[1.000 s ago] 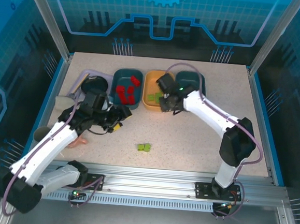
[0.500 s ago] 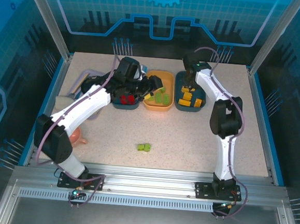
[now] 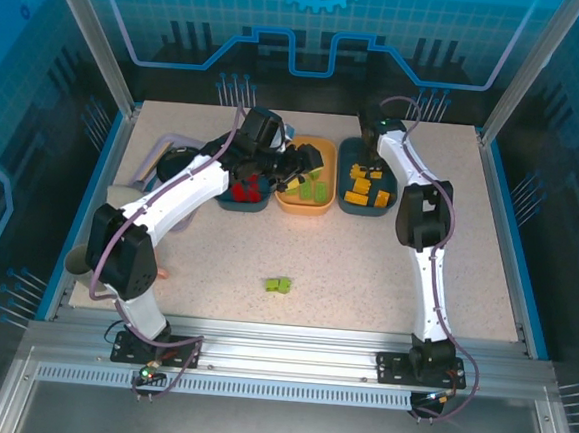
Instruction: Sort the legos into containers by color
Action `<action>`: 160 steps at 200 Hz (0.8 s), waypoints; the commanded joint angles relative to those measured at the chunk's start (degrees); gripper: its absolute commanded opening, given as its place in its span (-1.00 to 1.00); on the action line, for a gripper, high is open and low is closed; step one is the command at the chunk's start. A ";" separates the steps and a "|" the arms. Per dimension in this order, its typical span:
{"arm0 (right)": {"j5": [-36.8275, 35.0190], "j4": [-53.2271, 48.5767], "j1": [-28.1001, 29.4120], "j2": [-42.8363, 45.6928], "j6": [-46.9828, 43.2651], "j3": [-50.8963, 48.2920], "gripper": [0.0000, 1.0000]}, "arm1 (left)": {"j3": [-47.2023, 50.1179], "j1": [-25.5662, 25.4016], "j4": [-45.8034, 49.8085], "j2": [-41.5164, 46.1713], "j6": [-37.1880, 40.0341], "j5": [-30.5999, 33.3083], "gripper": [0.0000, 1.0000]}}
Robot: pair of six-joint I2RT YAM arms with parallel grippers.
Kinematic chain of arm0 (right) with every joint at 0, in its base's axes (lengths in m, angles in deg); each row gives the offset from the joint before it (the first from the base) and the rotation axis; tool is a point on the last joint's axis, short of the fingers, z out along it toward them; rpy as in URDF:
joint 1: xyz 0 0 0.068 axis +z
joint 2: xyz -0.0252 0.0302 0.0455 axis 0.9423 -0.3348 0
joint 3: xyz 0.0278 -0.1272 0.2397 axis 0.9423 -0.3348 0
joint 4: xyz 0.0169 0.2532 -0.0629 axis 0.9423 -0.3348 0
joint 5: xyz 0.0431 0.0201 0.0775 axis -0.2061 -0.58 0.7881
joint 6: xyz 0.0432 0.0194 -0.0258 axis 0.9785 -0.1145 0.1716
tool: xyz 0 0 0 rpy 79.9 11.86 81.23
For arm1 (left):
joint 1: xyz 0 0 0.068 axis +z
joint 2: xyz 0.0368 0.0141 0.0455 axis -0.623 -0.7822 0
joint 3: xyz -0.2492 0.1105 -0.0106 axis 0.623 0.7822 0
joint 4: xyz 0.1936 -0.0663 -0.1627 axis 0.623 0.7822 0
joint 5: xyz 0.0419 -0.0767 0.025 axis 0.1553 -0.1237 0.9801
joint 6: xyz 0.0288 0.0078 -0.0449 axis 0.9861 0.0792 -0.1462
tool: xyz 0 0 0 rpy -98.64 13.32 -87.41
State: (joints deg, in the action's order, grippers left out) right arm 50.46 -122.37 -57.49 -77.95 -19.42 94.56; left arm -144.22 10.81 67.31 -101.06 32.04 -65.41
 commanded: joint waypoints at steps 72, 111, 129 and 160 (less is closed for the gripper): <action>4.15 -1.62 2.93 13.20 -1.56 0.90 0.11 | 3.56 -0.46 11.60 9.28 7.14 1.13 0.39; 5.40 7.15 11.97 31.67 -3.15 -20.86 0.13 | 15.15 -1.26 20.24 17.62 10.78 1.85 0.40; 7.33 11.53 16.91 41.24 -1.39 -34.32 0.14 | 21.65 -2.45 21.06 21.39 9.60 1.21 0.40; 10.08 15.82 26.88 55.71 3.03 -56.09 0.15 | 31.70 -7.77 21.01 26.73 8.72 3.88 0.41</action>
State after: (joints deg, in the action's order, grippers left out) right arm 57.50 -109.16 -35.17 -27.96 -20.18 51.87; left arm -118.02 6.59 85.27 -77.91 40.50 -63.31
